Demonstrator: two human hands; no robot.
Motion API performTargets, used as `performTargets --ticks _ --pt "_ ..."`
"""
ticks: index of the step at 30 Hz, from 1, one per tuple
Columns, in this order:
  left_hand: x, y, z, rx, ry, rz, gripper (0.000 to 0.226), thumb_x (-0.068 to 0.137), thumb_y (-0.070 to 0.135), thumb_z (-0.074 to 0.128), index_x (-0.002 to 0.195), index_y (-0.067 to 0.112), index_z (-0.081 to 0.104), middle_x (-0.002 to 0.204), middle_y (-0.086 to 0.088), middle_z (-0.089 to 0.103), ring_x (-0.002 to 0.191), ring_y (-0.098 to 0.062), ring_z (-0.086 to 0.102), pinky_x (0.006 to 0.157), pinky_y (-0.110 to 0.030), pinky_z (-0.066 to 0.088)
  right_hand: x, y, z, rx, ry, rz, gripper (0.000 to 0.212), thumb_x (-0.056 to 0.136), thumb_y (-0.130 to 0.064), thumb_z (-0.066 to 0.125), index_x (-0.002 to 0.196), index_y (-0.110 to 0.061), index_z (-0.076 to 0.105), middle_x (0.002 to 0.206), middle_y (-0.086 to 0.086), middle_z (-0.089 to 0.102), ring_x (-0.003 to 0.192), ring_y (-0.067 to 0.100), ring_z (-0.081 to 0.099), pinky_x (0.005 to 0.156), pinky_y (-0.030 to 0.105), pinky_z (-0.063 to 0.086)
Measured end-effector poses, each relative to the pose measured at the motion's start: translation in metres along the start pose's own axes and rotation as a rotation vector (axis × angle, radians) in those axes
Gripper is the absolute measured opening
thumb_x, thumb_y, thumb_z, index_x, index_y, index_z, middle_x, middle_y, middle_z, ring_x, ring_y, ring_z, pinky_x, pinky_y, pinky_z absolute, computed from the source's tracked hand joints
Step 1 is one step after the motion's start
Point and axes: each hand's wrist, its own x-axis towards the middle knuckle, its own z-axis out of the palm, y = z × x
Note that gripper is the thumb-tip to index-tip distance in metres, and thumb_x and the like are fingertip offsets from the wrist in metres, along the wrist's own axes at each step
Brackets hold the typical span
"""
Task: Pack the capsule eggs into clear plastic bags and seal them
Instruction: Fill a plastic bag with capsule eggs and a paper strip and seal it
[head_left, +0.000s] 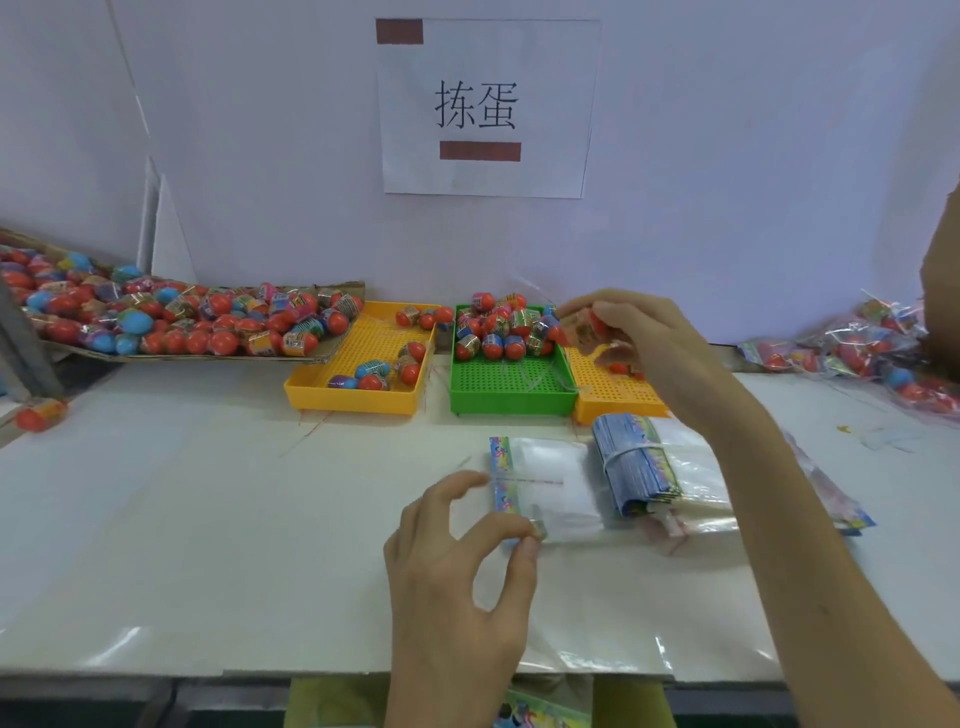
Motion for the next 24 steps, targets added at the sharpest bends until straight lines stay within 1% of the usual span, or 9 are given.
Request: performTargets --ticks 3,5,8,10,12,15,19,22,24 --pt "-0.002 -0.001 0.000 -0.033 -0.035 -0.022 0.008 0.083 0.037 0.066 0.082 0.036 0.074 0.147 0.014 0.050 0.143 0.006 0.030 0.111 -0.012 0.018 -0.021 -0.025 0.018 0.041 -0.141 -0.113 0.032 0.104 -0.030 0.046 0.100 -0.021 0.076 0.098 0.011 0.073 0.081 0.022 0.063 0.070 0.025 0.051" --pt "-0.003 -0.001 0.001 -0.037 -0.057 -0.035 0.008 0.081 0.032 0.068 0.083 0.036 0.075 0.153 0.016 0.043 0.147 0.006 0.023 0.113 -0.020 0.018 -0.032 -0.034 0.027 0.013 -0.211 -0.129 0.029 0.100 -0.034 0.050 0.100 -0.016 0.072 0.093 0.009 0.075 0.083 0.028 0.068 0.072 0.029 0.054" --pt "-0.002 0.000 0.002 -0.042 -0.063 -0.042 0.009 0.080 0.030 0.068 0.082 0.036 0.074 0.154 0.019 0.041 0.148 0.005 0.020 0.112 -0.032 0.023 -0.045 -0.032 0.034 -0.090 -0.384 -0.074 0.023 0.100 -0.033 0.057 0.100 -0.011 0.063 0.091 0.012 0.076 0.087 0.038 0.071 0.082 0.052 0.056" --pt "-0.001 0.000 0.002 -0.024 -0.058 -0.023 0.009 0.079 0.028 0.069 0.081 0.036 0.073 0.153 0.020 0.044 0.149 0.001 0.023 0.113 -0.037 0.025 -0.049 -0.026 0.037 -0.184 -0.449 -0.024 0.023 0.100 -0.033 0.059 0.099 -0.011 0.063 0.090 0.012 0.076 0.087 0.038 0.070 0.087 0.060 0.053" --pt "-0.001 0.000 0.001 -0.003 -0.051 -0.003 0.009 0.079 0.027 0.070 0.082 0.035 0.072 0.149 0.021 0.048 0.147 -0.003 0.029 0.114 -0.043 0.028 -0.053 -0.022 0.039 -0.273 -0.467 0.000 0.019 0.099 -0.035 0.061 0.096 -0.017 0.066 0.088 0.004 0.076 0.087 0.027 0.071 0.088 0.055 0.053" --pt "-0.001 0.001 0.001 0.017 -0.042 0.002 0.007 0.081 0.029 0.069 0.083 0.035 0.072 0.143 0.022 0.054 0.142 -0.007 0.039 0.115 -0.049 0.031 -0.059 -0.019 0.041 -0.375 -0.479 -0.026 0.014 0.098 -0.038 0.061 0.090 -0.028 0.069 0.087 -0.015 0.072 0.084 0.003 0.065 0.081 0.034 0.053" --pt "0.000 0.001 0.001 0.026 -0.007 0.002 0.014 0.084 0.041 0.058 0.082 0.034 0.071 0.124 0.028 0.062 0.129 -0.001 0.049 0.113 -0.052 0.032 -0.063 -0.015 0.039 -0.409 -0.455 0.019 0.016 0.095 -0.040 0.064 0.093 -0.026 0.072 0.090 -0.018 0.070 0.088 0.000 0.063 0.080 0.025 0.051" --pt "0.000 0.002 0.000 0.060 0.007 0.019 0.014 0.083 0.039 0.056 0.080 0.035 0.069 0.099 0.027 0.065 0.105 -0.002 0.060 0.108 -0.057 0.037 -0.065 -0.015 0.037 -0.421 -0.492 0.043 0.014 0.098 -0.033 0.062 0.087 -0.028 0.069 0.075 -0.026 0.067 0.069 -0.004 0.060 0.063 0.011 0.042" --pt "0.000 0.001 0.000 0.069 0.007 0.006 0.012 0.083 0.040 0.055 0.079 0.036 0.066 0.089 0.026 0.063 0.094 0.000 0.061 0.108 -0.056 0.037 -0.066 -0.016 0.035 -0.411 -0.507 0.052 0.017 0.100 -0.030 0.060 0.086 -0.027 0.067 0.067 -0.028 0.064 0.057 -0.004 0.053 0.056 0.009 0.037"
